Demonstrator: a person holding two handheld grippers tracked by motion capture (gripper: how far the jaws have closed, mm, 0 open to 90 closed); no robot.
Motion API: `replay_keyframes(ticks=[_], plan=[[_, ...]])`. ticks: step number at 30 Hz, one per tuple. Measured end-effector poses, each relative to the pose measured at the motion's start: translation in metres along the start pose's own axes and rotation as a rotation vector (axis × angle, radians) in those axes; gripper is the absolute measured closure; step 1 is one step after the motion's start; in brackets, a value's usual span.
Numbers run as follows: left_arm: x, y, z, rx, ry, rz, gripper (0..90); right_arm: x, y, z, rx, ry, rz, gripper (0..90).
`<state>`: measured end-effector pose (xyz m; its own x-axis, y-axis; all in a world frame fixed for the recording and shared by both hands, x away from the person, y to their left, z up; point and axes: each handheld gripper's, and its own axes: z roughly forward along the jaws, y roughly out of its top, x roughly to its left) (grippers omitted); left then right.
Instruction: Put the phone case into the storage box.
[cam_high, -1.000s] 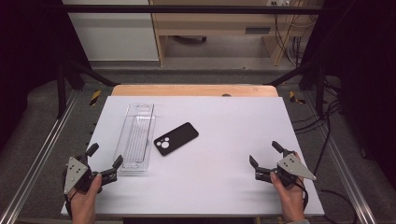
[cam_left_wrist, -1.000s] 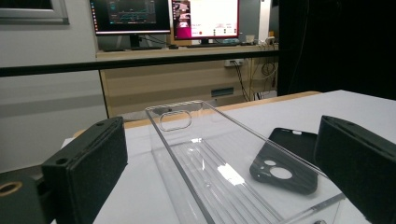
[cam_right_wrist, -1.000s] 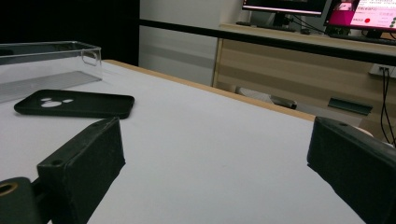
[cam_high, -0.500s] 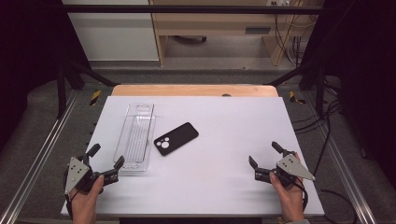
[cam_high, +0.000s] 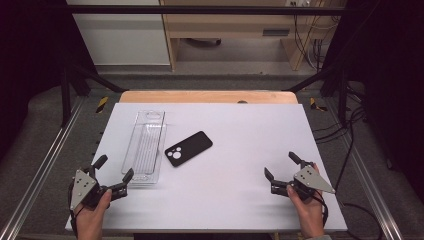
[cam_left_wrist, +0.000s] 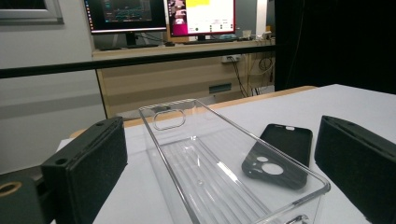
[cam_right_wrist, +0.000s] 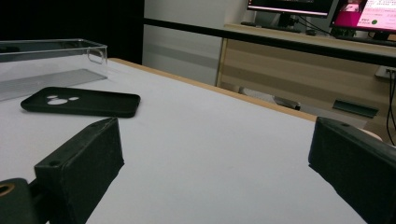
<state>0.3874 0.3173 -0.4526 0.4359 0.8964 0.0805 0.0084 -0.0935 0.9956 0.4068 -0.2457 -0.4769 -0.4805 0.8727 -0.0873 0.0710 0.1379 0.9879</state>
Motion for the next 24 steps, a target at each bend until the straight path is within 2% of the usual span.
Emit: replay_keyframes(ticks=[4, 5, 6, 7, 8, 10, 11, 12, 13, 14, 15, 18, 19, 21, 22, 23, 24], plan=[[-0.003, 0.006, -0.002, 0.003, 0.009, 0.007, 1.9, 0.000, 0.000, 0.000, 0.001, 0.000, -0.004, 3.1], [-0.005, 0.008, -0.002, 0.013, 0.015, 0.023, 1.9, 0.000, 0.000, -0.001, -0.001, 0.000, 0.000, 3.1], [-0.010, 0.014, -0.001, 0.037, 0.023, 0.069, 1.9, -0.001, 0.000, 0.000, 0.004, -0.002, 0.002, 3.1], [-0.010, 0.014, -0.001, 0.037, 0.023, 0.069, 1.8, -0.001, 0.000, 0.000, 0.004, -0.002, 0.002, 3.1], [-0.014, 0.020, 0.002, 0.063, 0.012, 0.100, 1.8, -0.002, 0.000, -0.001, 0.002, -0.003, 0.001, 3.1], [-0.024, 0.032, 0.009, 0.099, -0.024, 0.127, 1.7, -0.001, 0.000, -0.001, 0.002, -0.005, 0.000, 3.1], [-0.024, 0.032, 0.009, 0.099, -0.024, 0.127, 1.7, -0.001, 0.000, -0.001, 0.002, -0.005, 0.000, 3.1], [-0.031, 0.038, 0.013, 0.120, -0.036, 0.151, 1.7, -0.001, 0.000, -0.001, 0.001, -0.006, 0.003, 3.1], [-0.031, 0.038, 0.013, 0.120, -0.036, 0.151, 1.8, -0.001, 0.000, -0.001, 0.001, -0.006, 0.003, 3.1], [-0.039, 0.044, 0.015, 0.131, -0.040, 0.175, 1.8, -0.001, 0.000, -0.001, 0.003, -0.004, 0.000, 3.1], [-0.039, 0.044, 0.015, 0.131, -0.040, 0.175, 1.9, -0.001, 0.000, -0.001, 0.003, -0.004, 0.000, 3.1], [-0.051, 0.048, 0.017, 0.144, -0.063, 0.189, 1.9, -0.001, 0.002, -0.002, -0.004, 0.007, -0.008, 3.2], [-0.057, 0.050, 0.020, 0.150, -0.074, 0.213, 1.9, -0.001, 0.002, -0.002, -0.005, 0.008, -0.009, 3.2], [-0.060, 0.052, 0.021, 0.160, -0.071, 0.219, 2.0, -0.001, 0.003, -0.003, -0.008, 0.009, -0.010, 3.2], [-0.064, 0.053, 0.021, 0.169, -0.059, 0.230, 2.2, 0.000, 0.003, -0.003, -0.010, 0.005, -0.010, 3.2], [-0.075, 0.055, 0.023, 0.176, -0.069, 0.252, 2.3, 0.001, 0.003, -0.004, -0.013, 0.000, -0.007, 2.9], [-0.075, 0.055, 0.023, 0.176, -0.069, 0.252, 2.3, 0.001, 0.003, -0.004, -0.013, 0.000, -0.007, 2.9]])
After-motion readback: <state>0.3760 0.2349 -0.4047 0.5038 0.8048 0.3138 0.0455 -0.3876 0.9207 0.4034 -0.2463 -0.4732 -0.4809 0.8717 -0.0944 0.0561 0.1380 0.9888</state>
